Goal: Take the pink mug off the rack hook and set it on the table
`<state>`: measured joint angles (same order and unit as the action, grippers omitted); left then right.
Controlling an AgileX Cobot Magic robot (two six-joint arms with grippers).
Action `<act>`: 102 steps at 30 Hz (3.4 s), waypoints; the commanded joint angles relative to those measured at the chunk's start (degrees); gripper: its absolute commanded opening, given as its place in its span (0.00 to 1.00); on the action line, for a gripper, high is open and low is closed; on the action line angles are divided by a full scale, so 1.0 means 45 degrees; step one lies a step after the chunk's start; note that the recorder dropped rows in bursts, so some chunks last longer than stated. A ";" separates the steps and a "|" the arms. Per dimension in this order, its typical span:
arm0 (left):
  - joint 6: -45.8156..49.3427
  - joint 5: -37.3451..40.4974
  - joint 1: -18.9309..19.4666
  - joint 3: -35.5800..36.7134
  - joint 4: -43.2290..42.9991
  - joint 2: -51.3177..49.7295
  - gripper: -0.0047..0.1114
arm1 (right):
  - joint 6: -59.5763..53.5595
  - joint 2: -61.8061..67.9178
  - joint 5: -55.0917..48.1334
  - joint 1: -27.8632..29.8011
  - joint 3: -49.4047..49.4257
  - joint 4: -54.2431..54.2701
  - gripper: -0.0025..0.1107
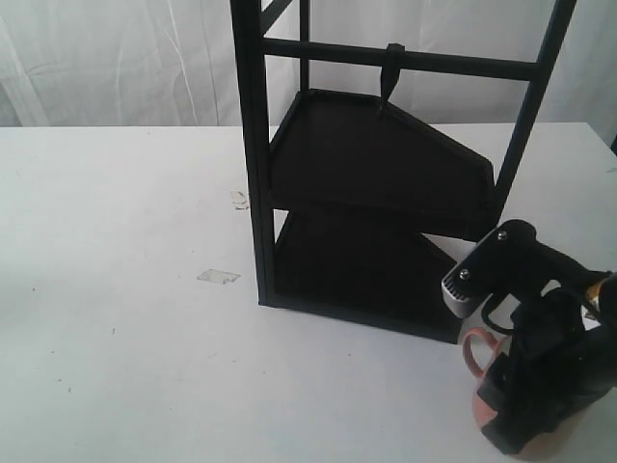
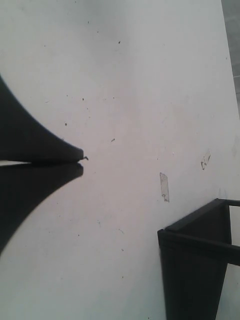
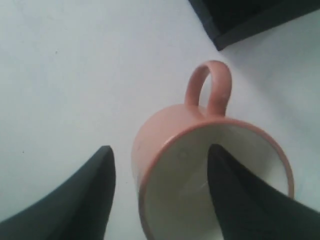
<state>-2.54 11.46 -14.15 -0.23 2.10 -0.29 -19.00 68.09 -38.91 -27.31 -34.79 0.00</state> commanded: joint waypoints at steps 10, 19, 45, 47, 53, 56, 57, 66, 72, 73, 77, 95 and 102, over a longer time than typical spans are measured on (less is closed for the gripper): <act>-0.0016 0.0019 0.0012 0.0050 0.0144 0.0064 0.04 | 0.0268 -0.2258 0.0523 -0.0035 0.0007 0.0000 0.48; -0.0016 0.0019 0.0012 0.0050 0.0144 0.0064 0.04 | 0.0292 -0.4384 0.1604 -0.0035 0.0199 0.0000 0.45; -0.0016 0.0019 0.0012 0.0050 0.0144 0.0064 0.04 | 0.2275 -0.8695 0.2014 -0.0035 0.0364 0.1669 0.02; -0.0016 0.0019 0.0012 0.0050 0.0144 0.0064 0.04 | 0.2275 -0.8695 0.2014 -0.0035 0.0364 0.1669 0.02; -0.0016 0.0019 0.0012 0.0050 0.0144 0.0064 0.04 | 0.2275 -0.8695 0.2014 -0.0035 0.0364 0.1669 0.02; -0.0016 0.0019 0.0012 0.0050 0.0144 0.0064 0.04 | 0.2275 -0.8695 0.2014 -0.0035 0.0364 0.1669 0.02; -0.0016 0.0019 0.0012 0.0050 0.0144 0.0064 0.04 | 0.2275 -0.8695 0.2014 -0.0035 0.0364 0.1669 0.02; -0.0016 0.0019 0.0012 0.0050 0.0144 0.0064 0.04 | 0.2275 -0.8783 0.2017 -0.0035 0.0364 0.1669 0.02; -0.0016 0.0019 0.0012 0.0050 0.0144 0.0064 0.04 | 0.2275 -1.0082 0.2017 -0.0035 0.0364 0.1669 0.02; -0.0016 0.0019 0.0012 0.0050 0.0144 0.0064 0.04 | 0.2275 -1.0224 0.2017 -0.0035 0.0364 0.1669 0.02; -0.0016 0.0019 0.0012 0.0050 0.0144 0.0064 0.04 | 0.2275 -1.0336 0.2017 -0.0035 0.0364 0.1669 0.02; -0.0085 0.0423 0.0012 0.0050 0.0144 0.0064 0.04 | 0.2275 -1.1845 0.1966 -0.0035 0.2897 0.1669 0.02; -0.0035 0.0422 0.0140 0.0050 0.0144 0.0064 0.04 | 0.2275 -1.1879 0.1908 -0.0035 0.2899 0.1669 0.02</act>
<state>-2.64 13.18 -14.15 -0.23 2.10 -0.29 -8.94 14.90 -30.40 -27.31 -22.09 7.43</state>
